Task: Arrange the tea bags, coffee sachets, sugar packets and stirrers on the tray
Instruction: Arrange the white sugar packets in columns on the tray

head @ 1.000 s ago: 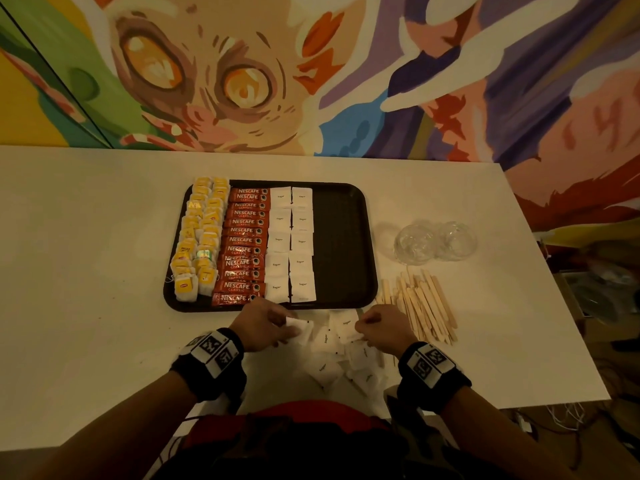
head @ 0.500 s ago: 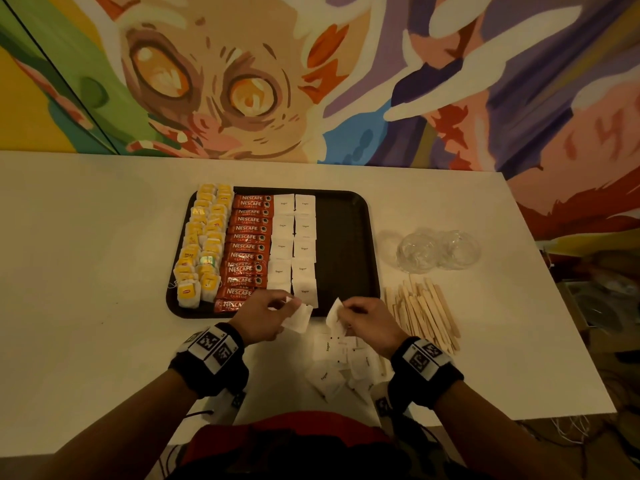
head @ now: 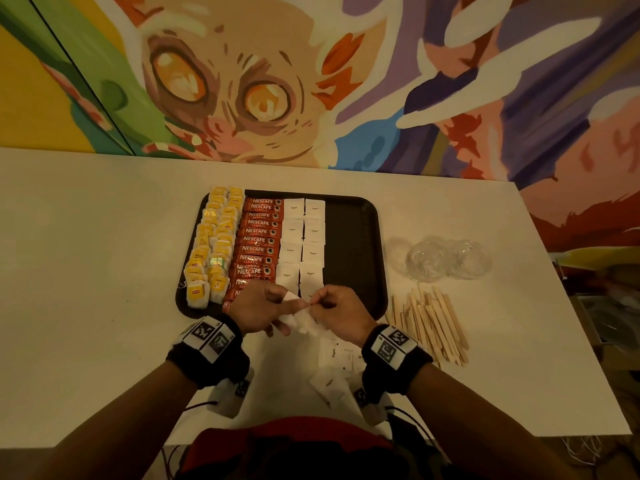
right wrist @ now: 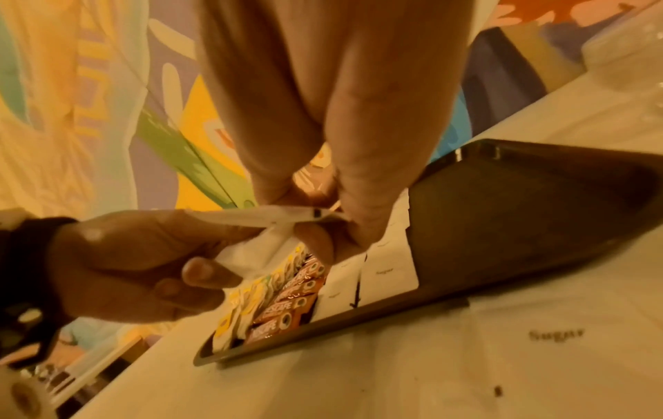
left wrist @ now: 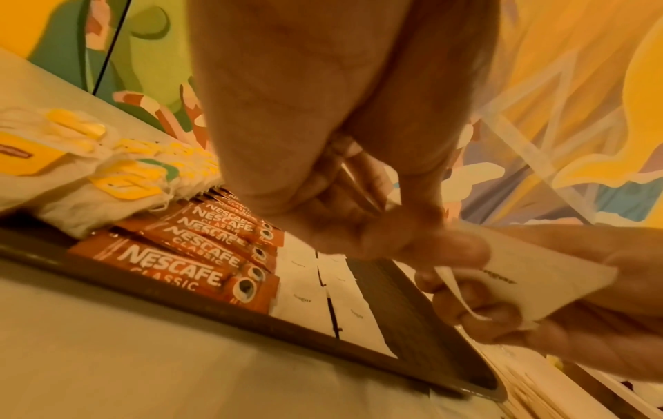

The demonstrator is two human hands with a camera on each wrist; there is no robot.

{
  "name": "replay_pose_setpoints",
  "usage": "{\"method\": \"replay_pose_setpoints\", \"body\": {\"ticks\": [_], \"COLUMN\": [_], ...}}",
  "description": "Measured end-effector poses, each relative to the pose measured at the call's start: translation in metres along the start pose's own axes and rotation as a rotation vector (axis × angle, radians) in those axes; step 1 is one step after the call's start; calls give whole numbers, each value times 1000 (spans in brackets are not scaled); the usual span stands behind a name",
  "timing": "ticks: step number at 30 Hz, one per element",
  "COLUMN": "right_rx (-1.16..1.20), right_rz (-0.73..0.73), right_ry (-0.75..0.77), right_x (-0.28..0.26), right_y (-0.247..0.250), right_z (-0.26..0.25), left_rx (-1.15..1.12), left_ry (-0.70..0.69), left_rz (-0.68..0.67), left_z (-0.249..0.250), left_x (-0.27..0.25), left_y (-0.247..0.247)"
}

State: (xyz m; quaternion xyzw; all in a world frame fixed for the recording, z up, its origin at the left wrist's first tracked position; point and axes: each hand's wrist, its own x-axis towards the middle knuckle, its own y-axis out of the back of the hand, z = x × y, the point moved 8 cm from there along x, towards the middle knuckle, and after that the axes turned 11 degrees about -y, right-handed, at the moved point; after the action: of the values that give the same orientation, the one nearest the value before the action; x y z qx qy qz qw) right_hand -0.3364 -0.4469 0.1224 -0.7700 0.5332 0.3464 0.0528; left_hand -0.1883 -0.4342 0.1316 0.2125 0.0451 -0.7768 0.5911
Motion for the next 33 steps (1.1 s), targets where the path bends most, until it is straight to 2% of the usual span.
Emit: {"method": "replay_pose_setpoints", "body": {"ticks": [5,12,16,18,21,25,29,33], "right_rx": [155,421,647,732,705,513,383,421], "right_rz": [64,98,29,14,61,181,230,271], "right_ry": [-33,-64,-117,-129,-184,-267,-264,-261], "right_x": [4,4,6,6,12,19,18,17], "right_y": [3,12,10,9,1,-8,-7,-2], "right_z": [6,7,9,7,9,14,8,3], "left_rx": [-127,-375,-383,-270,-112,-120,-253,-422], "left_ry": [-79,-40,-99,-144,-163,-105,-70,-106], "left_rz": [126,400,410,426,454,512,536,498], "left_z": [-3,-12,-8,-3,5,4,4,11], "left_x": [0,-2,0,1,2,2,1,2], "left_y": [9,22,28,32,30,27,28,24]}}
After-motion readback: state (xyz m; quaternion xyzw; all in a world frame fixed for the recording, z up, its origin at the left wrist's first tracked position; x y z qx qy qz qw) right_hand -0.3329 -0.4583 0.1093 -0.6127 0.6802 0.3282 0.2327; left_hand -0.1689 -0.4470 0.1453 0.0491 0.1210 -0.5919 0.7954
